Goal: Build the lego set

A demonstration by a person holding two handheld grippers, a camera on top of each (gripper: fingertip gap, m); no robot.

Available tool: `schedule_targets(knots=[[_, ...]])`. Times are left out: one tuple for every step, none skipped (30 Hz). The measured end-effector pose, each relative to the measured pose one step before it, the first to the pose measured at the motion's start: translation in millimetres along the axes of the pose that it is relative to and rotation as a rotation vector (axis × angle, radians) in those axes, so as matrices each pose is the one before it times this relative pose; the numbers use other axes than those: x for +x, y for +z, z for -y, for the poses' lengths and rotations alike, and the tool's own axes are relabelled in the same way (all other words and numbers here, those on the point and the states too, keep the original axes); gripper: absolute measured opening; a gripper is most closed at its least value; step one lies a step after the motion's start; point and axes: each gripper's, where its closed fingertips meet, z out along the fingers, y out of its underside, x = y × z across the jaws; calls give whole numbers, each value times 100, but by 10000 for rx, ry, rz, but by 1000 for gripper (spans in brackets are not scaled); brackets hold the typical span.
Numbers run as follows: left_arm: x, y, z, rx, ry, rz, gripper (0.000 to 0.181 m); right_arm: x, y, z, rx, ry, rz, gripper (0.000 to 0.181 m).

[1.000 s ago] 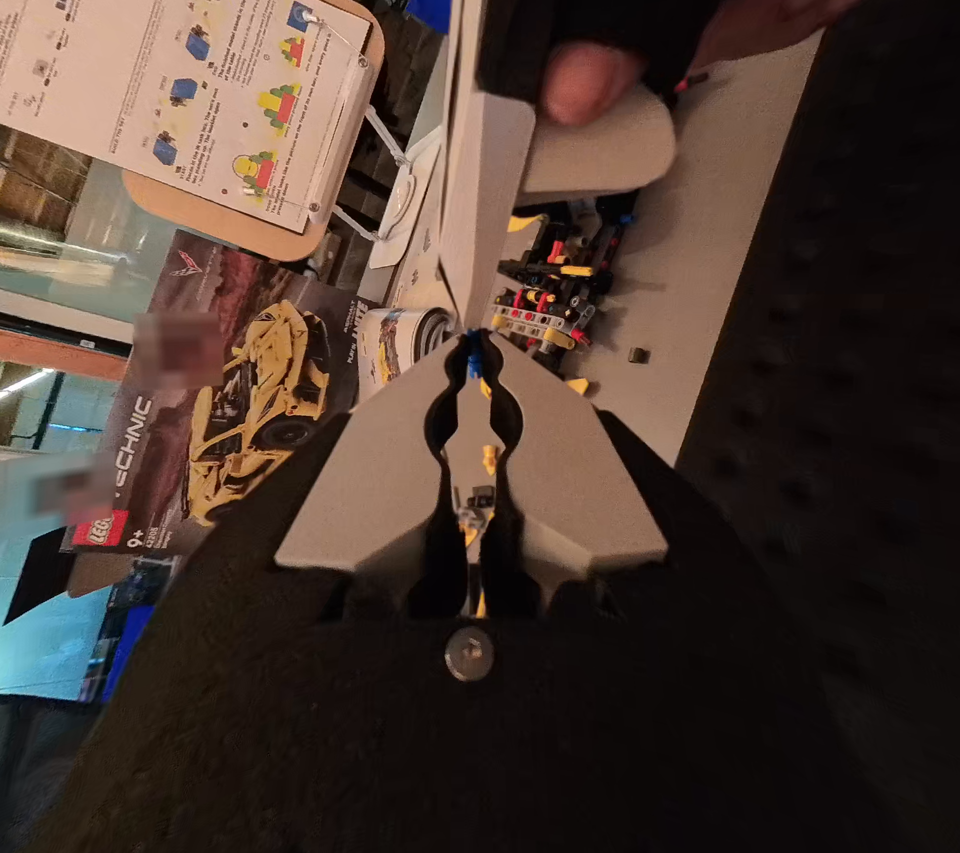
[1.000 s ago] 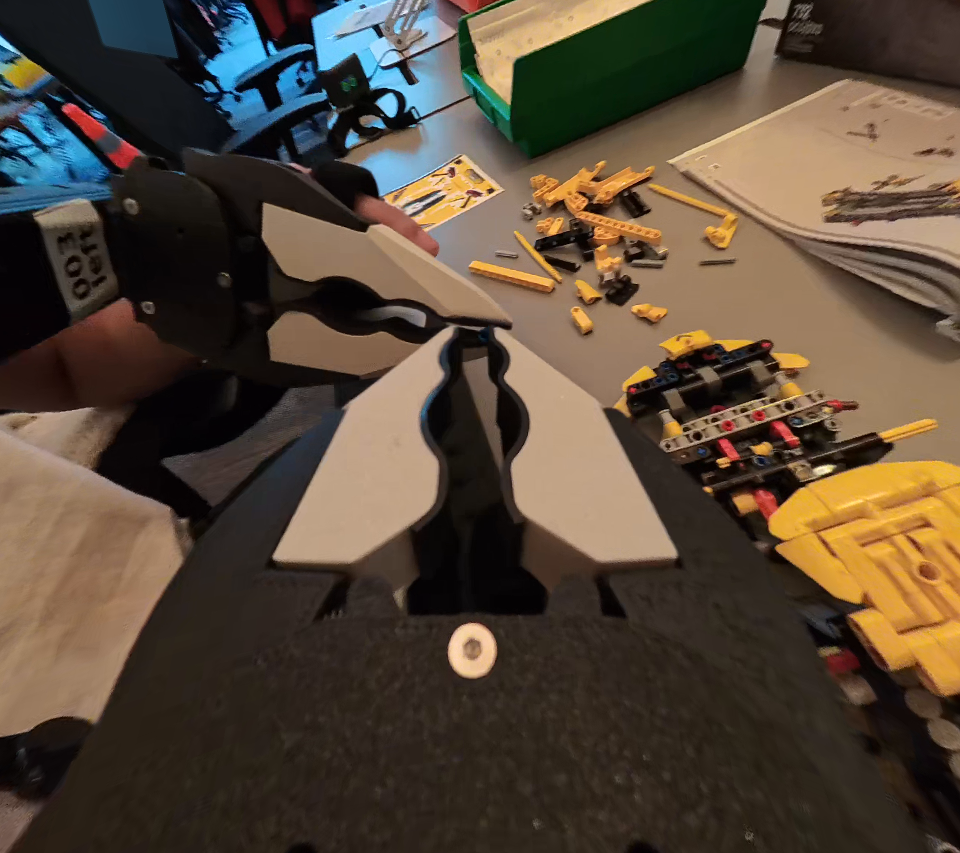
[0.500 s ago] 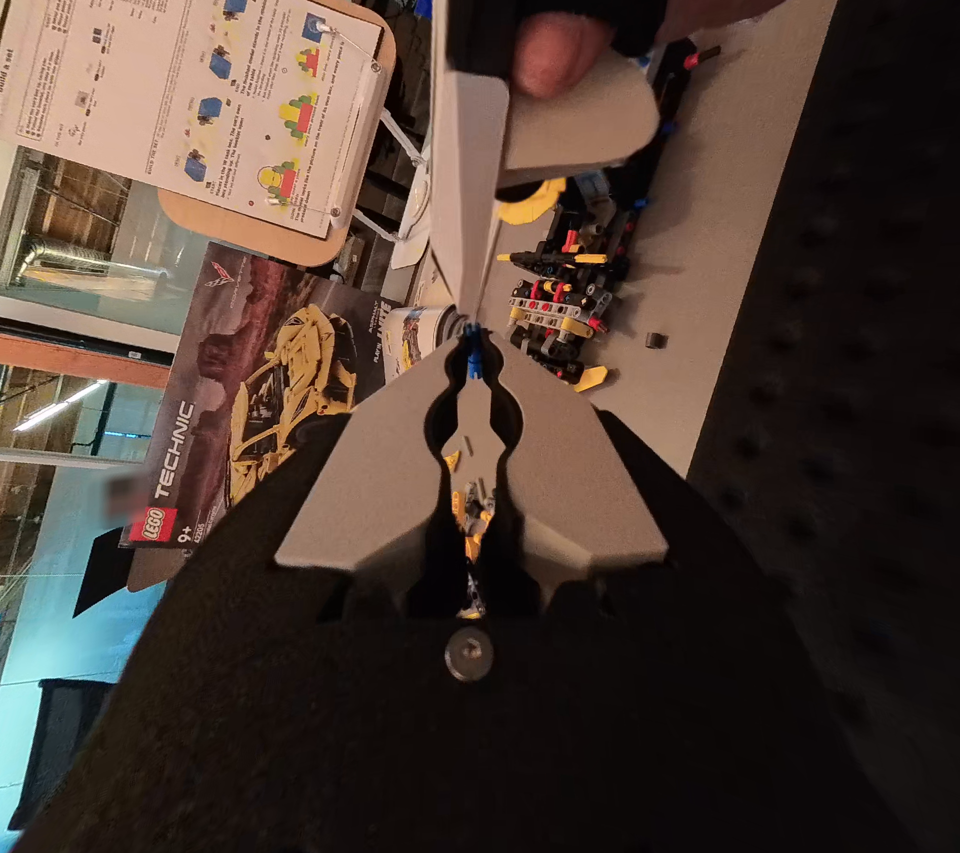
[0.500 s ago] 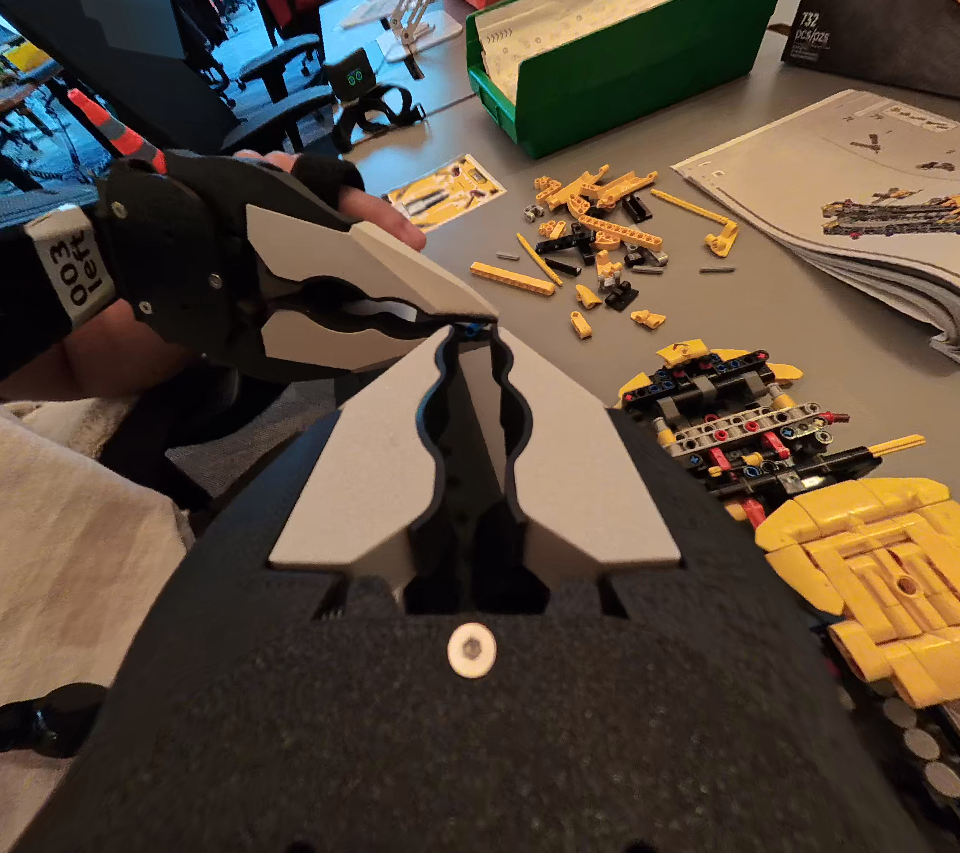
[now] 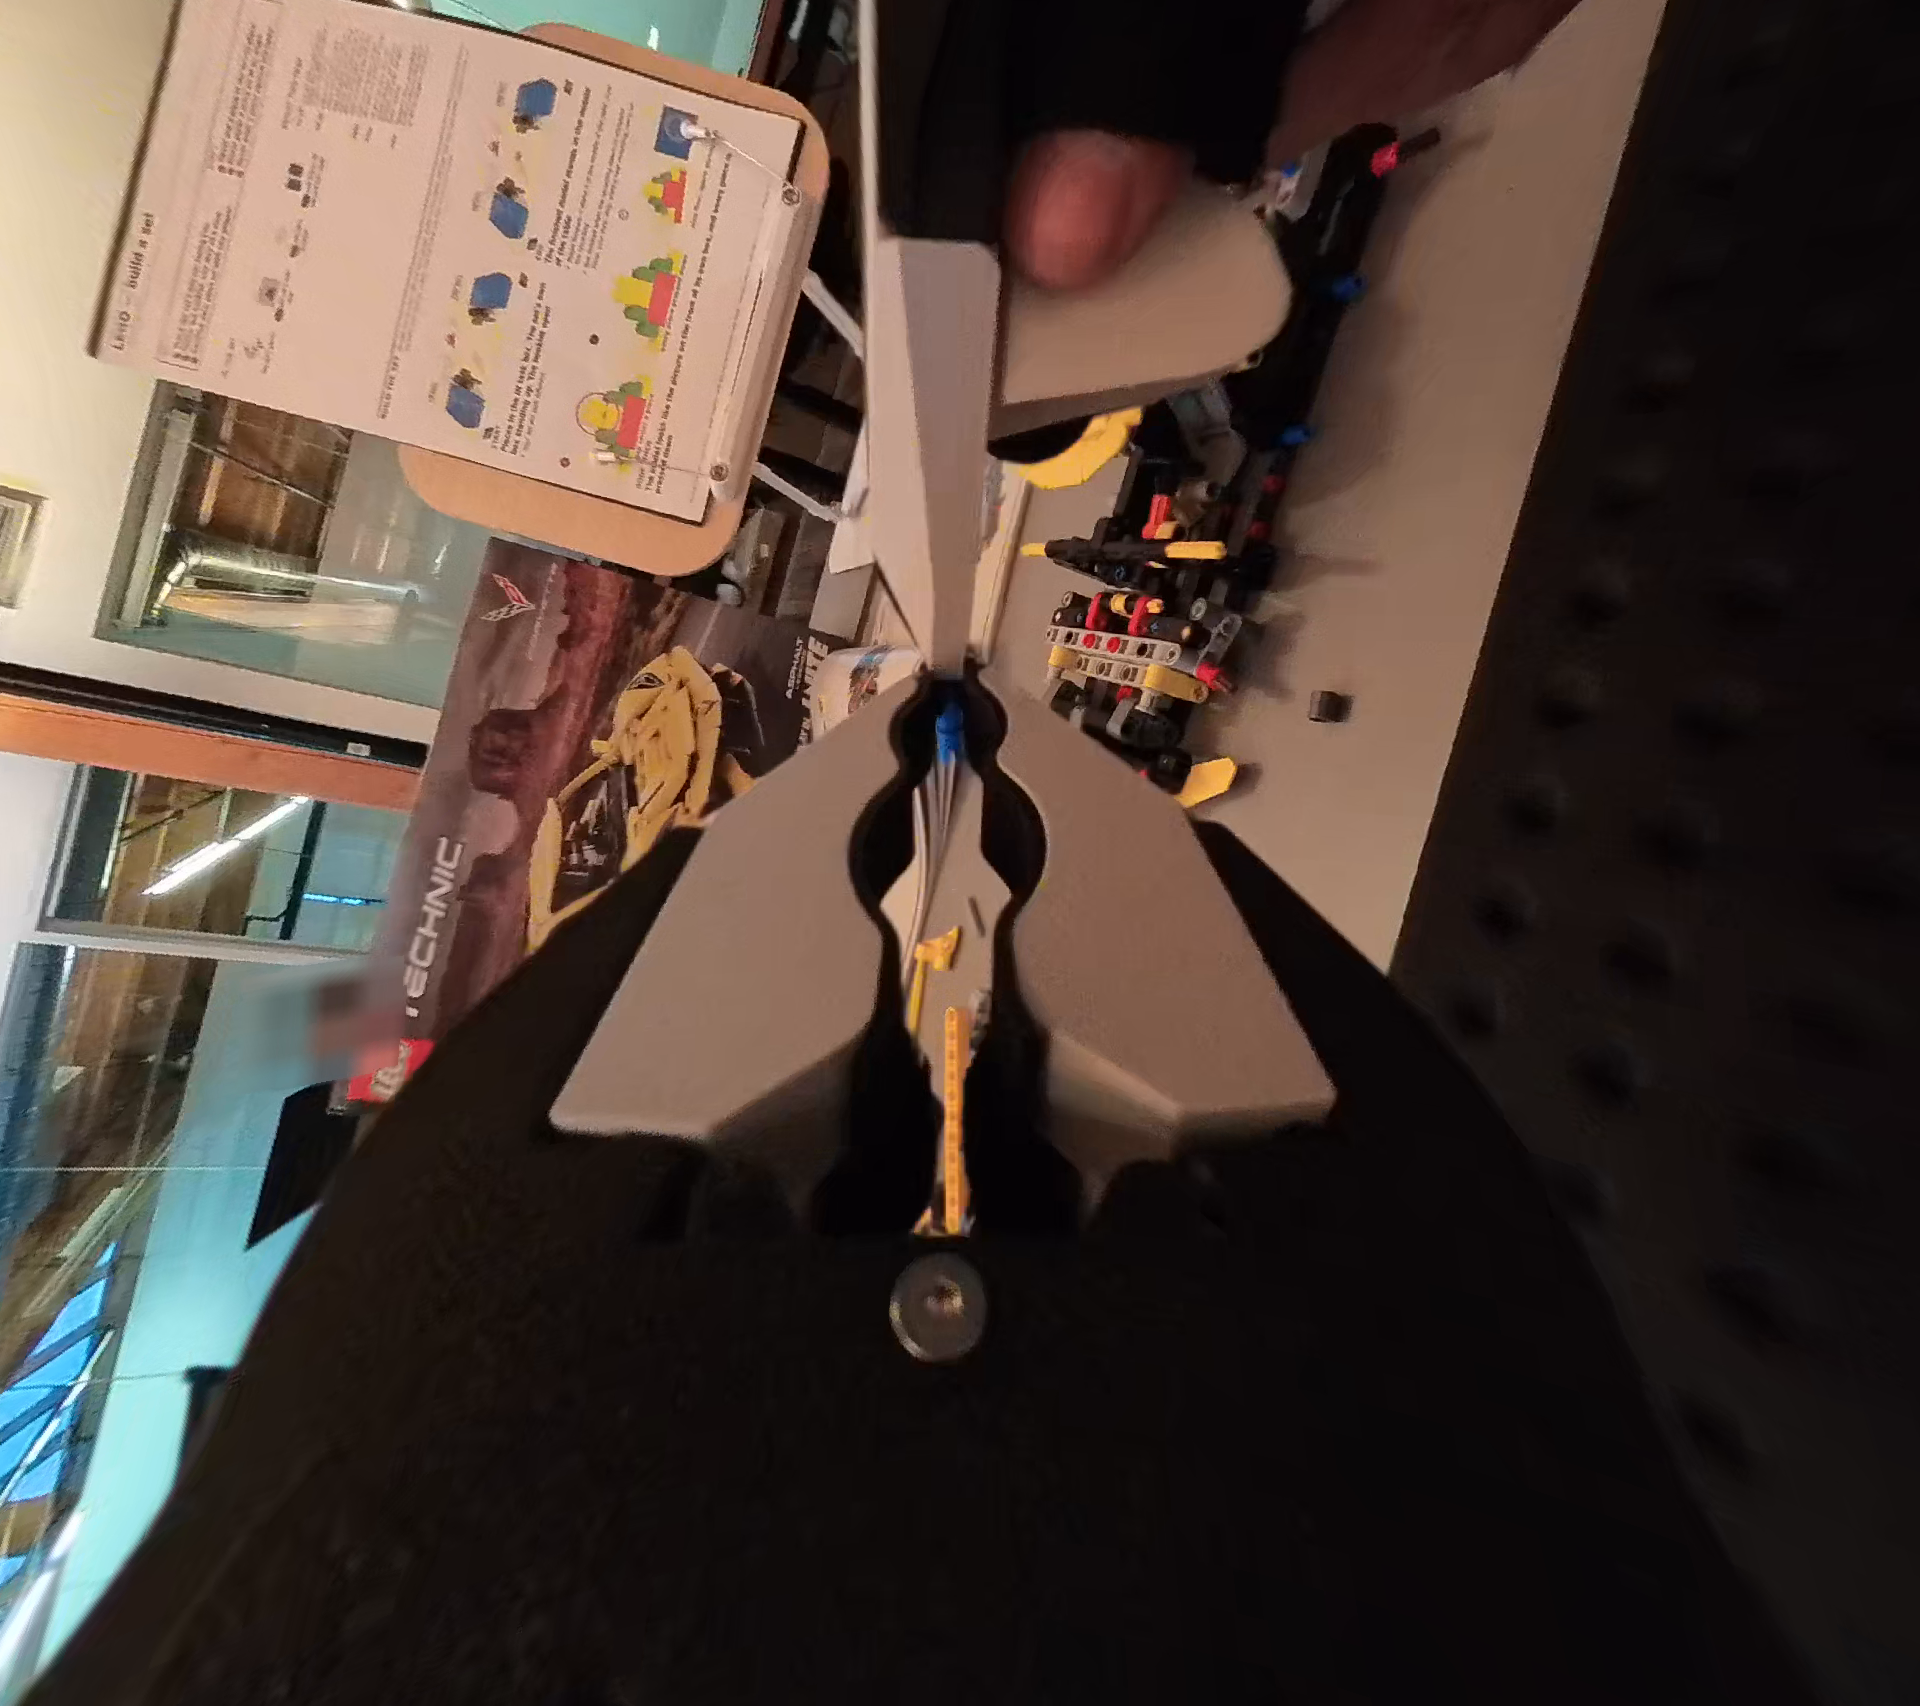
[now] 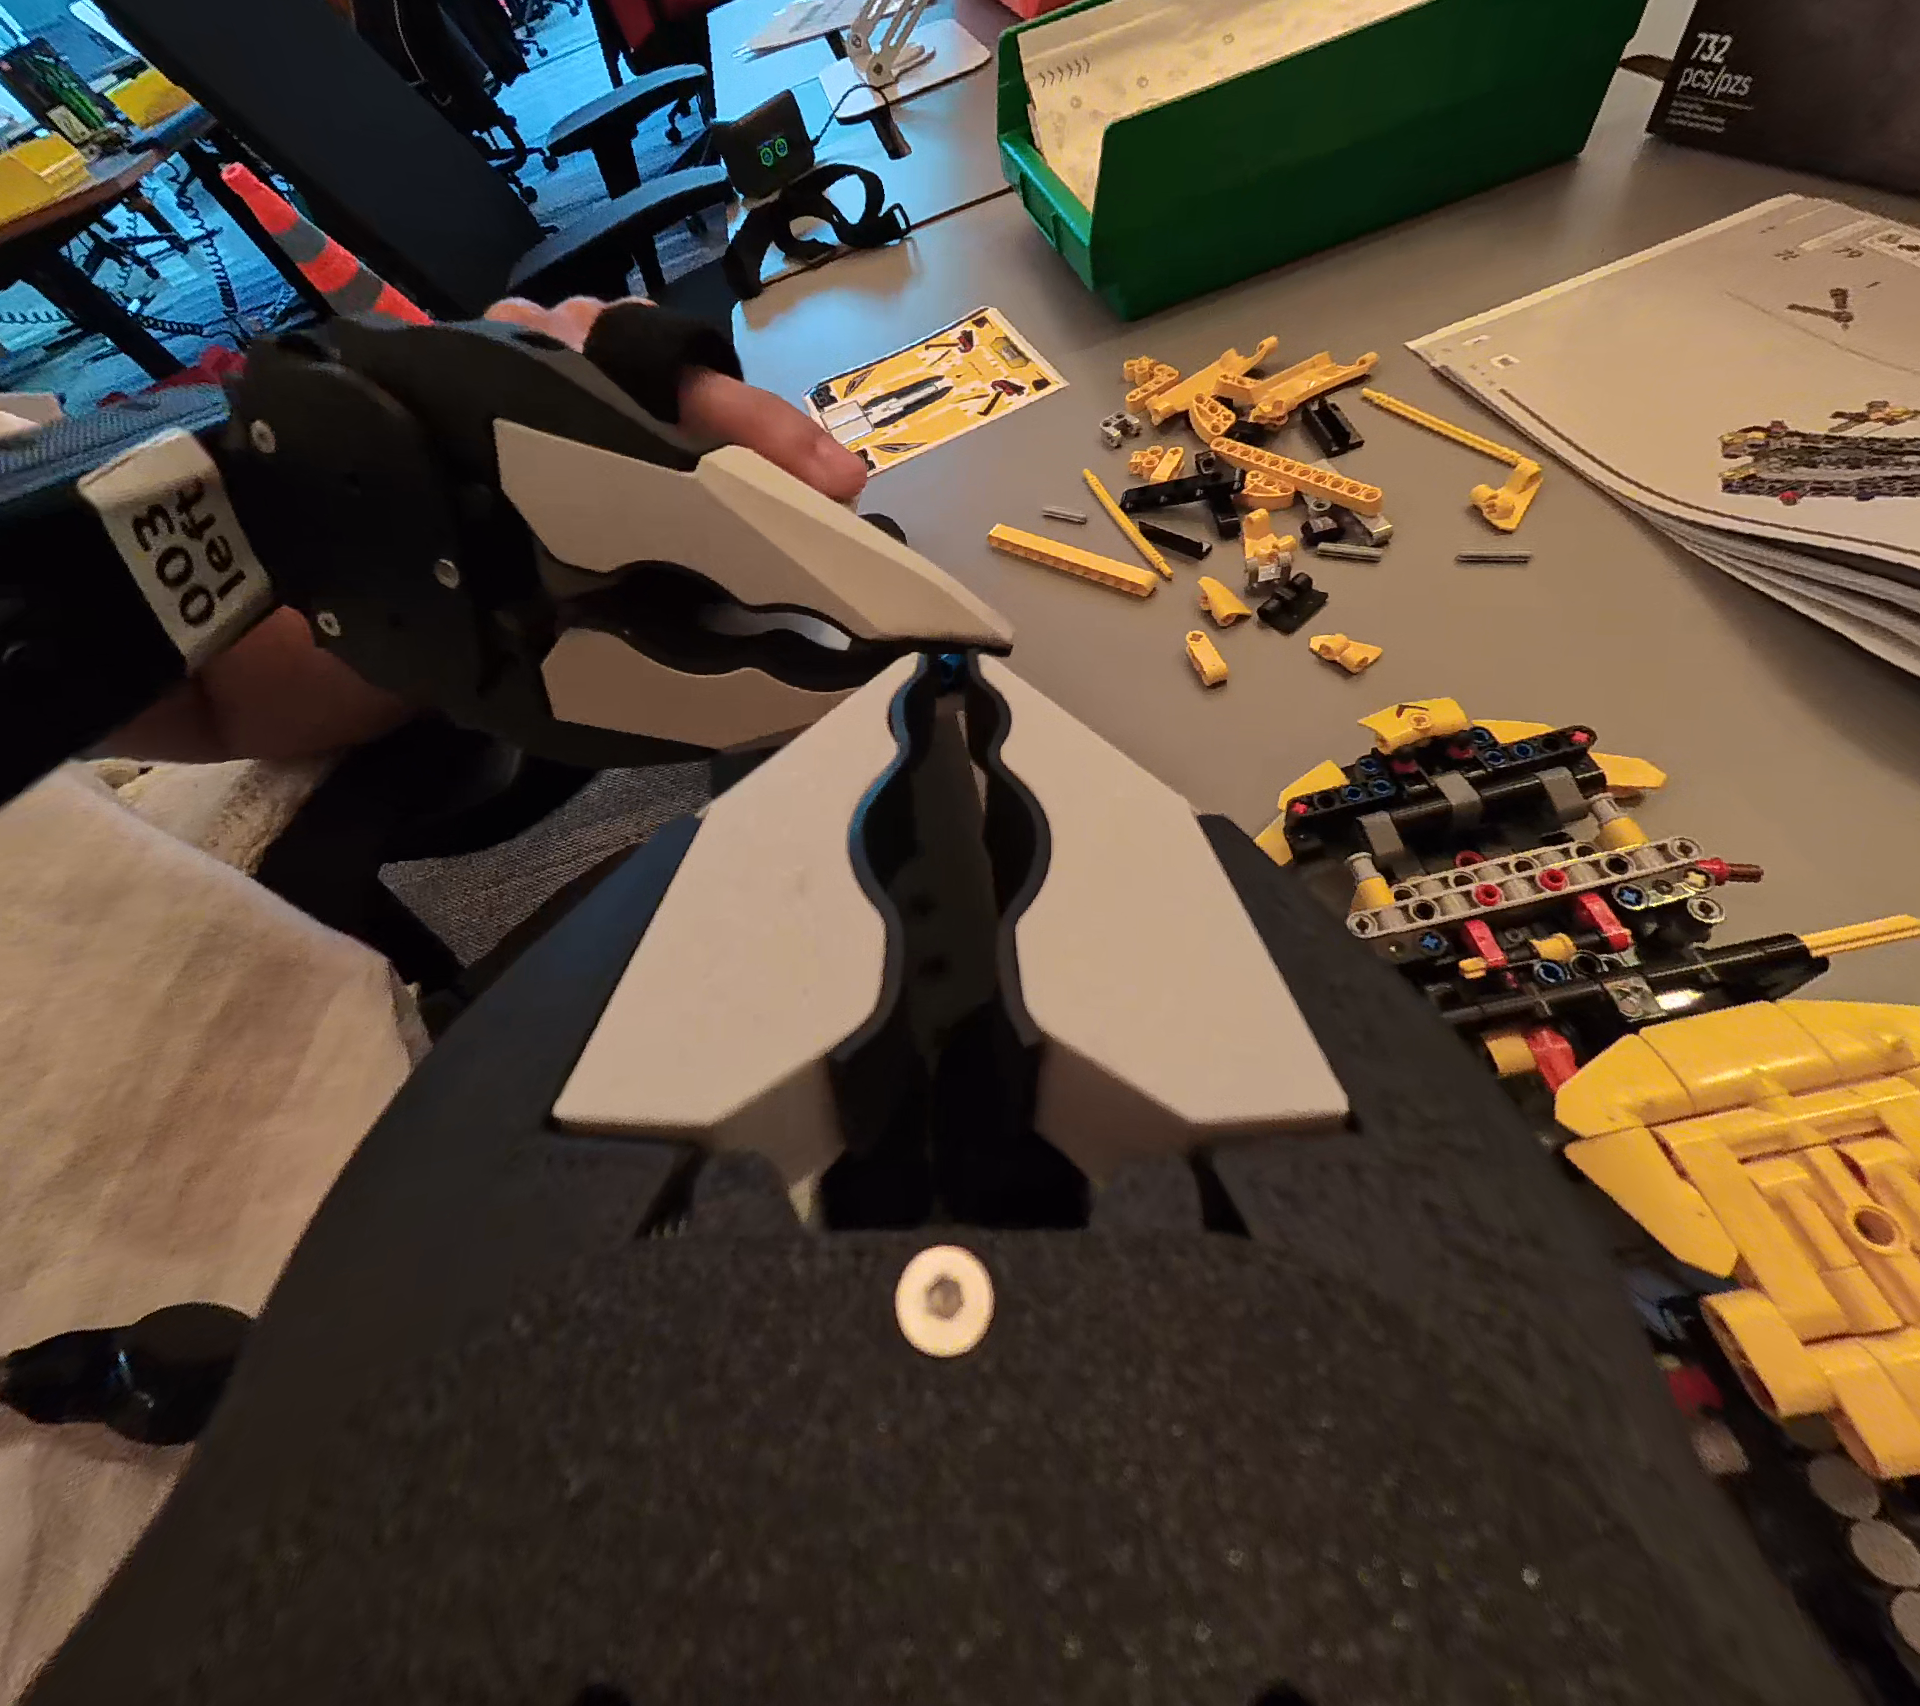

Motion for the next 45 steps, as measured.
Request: schedule_targets(knots=[[-29,-48,198,157,-188,-44,4,-107,-137,42,120,-16,105,4],[-162,-162,337,279,-167,56,4,-237,-233,241,255,187,286,3],[-107,-173,338,292,-228,-6,5,-253,-287,153,167,311,396,3],[37,-110,165,196,-294,-132,5,-97,-246,-63,-5,269,296,3],[60,-108,31,145,-260,-138,6,98,-270,-54,48,163,141,3],[68,-172,129,264,-253,-153,6,-129,-312,23,111,180,306,3],[87,-186,177,349,-347,-205,6,-286,-313,-7,84,283,453,3],[162,-117,89,292,-420,-281,9,-148,-326,83,171,354,399,3],[92,-46,9,191,-406,-232,14,-109,-250,-88,83,381,416,3],[77,-3,66,189,-360,-195,17,-137,-181,-150,23,369,442,3],[129,-5,113,187,-273,-182,18,-7,-168,-20,117,301,323,3],[179,18,115,167,-211,-188,19,-55,-86,-125,44,260,322,3],[313,21,170,201,-249,-264,19,-246,-69,-112,23,258,432,3],[285,-23,295,296,-328,-258,19,-238,-89,-33,72,216,402,3],[249,-60,361,359,-388,-252,18,-538,-72,-39,67,235,615,3],[218,-68,385,356,-439,-259,18,-631,-54,56,127,324,694,2],[155,-87,399,336,-392,-218,18,-103,-40,-29,59,210,317,3],[114,-155,508,329,-271,-160,13,45,-25,-80,39,65,141,3],[51,-182,588,311,-132,-62,11,-206,39,-159,-42,81,261,3],[93,-117,497,204,-55,-62,11,-416,39,58,91,73,351,3],[145,-32,260,54,-26,-103,11,-331,23,142,122,54,259,3],[81,-14,124,4,27,-40,11,110,33,-16,-5,15,-44,3],[55,14,-4,-33,42,-18,11,2,32,-28,-17,-19,15,3],[11,0,28,13,-36,-8,11,-227,26,81,51,60,189,3],[-88,-59,207,136,-130,23,11,-135,52,48,24,53,119,2],[-7,-58,162,108,-141,-49,9,-124,59,27,31,-5,98,2],[15,-70,103,49,-47,-43,5,-58,71,-70,-39,46,74,2],[-28,-53,43,23,35,12,5,6,56,-12,4,42,28,2],[20,-19,-19,1,-12,-21,5,-45,42,117,98,23,61,3],[-3,-62,65,66,-55,-3,4,33,44,-3,31,67,52,3],[11,-73,107,96,-32,-5,4,52,72,-56,-15,73,49,3],[-1,-66,14,52,-22,-4,4,51,62,-22,5,35,14,3],[-52,-49,-83,17,-40,9,5,154,19,-13,3,-5,-63,3],[-71,-39,-124,1,-66,1,5,123,14,7,8,-37,-69,3],[-30,-15,-91,1,-64,-15,5,72,17,6,13,-15,-20,3],[-24,-2,-42,-3,-32,2,5,52,22,-61,-29,58,12,3],[-31,0,-5,-7,-3,12,5,2,23,8,21,52,53,3],[11,21,-4,-19,1,-10,5,59,20,6,27,19,8,3],[12,6,-17,-5,-1,-9,5,71,37,-71,-31,34,-9,3],[-6,0,-27,1,-34,-12,5,-6,15,23,31,19,30,3],[19,-26,-27,8,-36,-24,5,81,8,-35,-9,-3,-27,2],[25,-47,4,27,4,-14,5,64,40,-82,-50,29,-18,3],[-25,-50,-33,20,18,22,5,106,32,-28,-21,9,-47,3],[-33,-62,-56,3,37,19,5,251,17,-7,-13,-21,-154,3],[-6,-94,-113,-33,51,-38,5,384,57,-132,-116,-66,-248,3]])
